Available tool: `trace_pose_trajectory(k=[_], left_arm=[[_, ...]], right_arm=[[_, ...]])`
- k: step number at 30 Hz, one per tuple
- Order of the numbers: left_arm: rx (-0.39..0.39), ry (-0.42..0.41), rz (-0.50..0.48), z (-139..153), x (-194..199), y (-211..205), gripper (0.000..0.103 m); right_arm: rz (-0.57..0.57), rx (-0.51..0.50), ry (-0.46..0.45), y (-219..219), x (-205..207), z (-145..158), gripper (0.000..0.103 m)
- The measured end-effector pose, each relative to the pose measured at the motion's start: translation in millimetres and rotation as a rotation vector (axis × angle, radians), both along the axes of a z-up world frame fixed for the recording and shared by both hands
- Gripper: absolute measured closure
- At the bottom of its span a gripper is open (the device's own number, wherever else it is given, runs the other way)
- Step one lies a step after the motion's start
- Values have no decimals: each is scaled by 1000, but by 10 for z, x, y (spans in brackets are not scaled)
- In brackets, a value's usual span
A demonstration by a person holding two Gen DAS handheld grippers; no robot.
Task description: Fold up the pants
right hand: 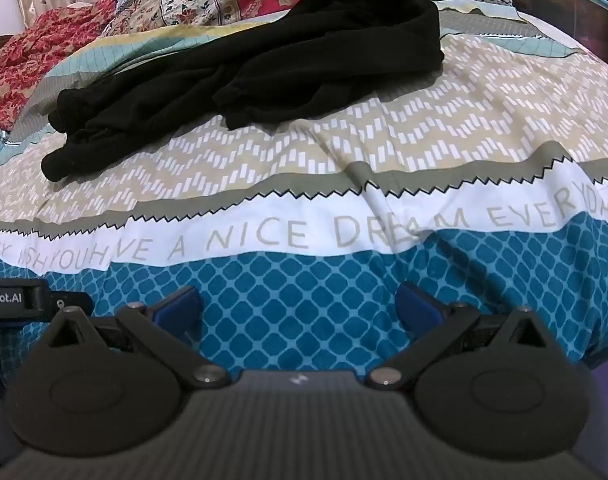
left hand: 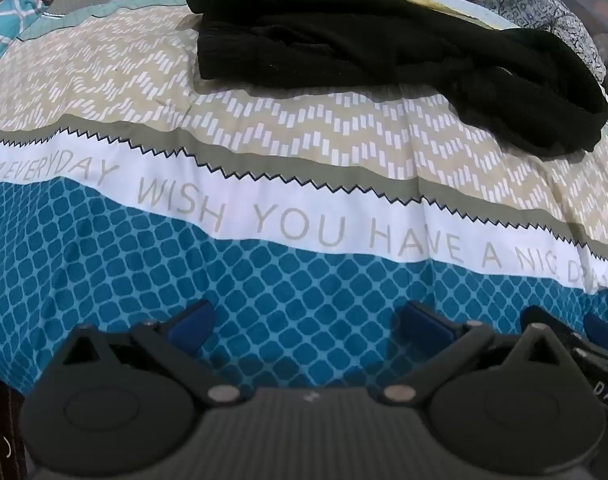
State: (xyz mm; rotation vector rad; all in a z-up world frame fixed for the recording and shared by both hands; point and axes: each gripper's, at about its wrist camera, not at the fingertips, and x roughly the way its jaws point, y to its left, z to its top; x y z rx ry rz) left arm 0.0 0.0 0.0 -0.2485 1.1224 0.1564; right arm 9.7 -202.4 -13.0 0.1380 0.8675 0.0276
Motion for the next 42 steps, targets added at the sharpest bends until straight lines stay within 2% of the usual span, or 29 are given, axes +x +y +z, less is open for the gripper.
trace_pose_trajectory(k=[11,32,38,42], left_arm=[[29,8,-39,-41,-5,-15,0],[54,7,-53,-21,-10,-46,0],[77,-21,-70,2,-77,-70,0],[62,-34,-77,33,-92,-47,0]], right_arm=[[0,4,-1,-1,-2,-4,0],[1,2,-4,8,-8,-9,0],[-1,11,-8,2,-22,-12,0],[-2,-7,-5,26,1,-12,0]])
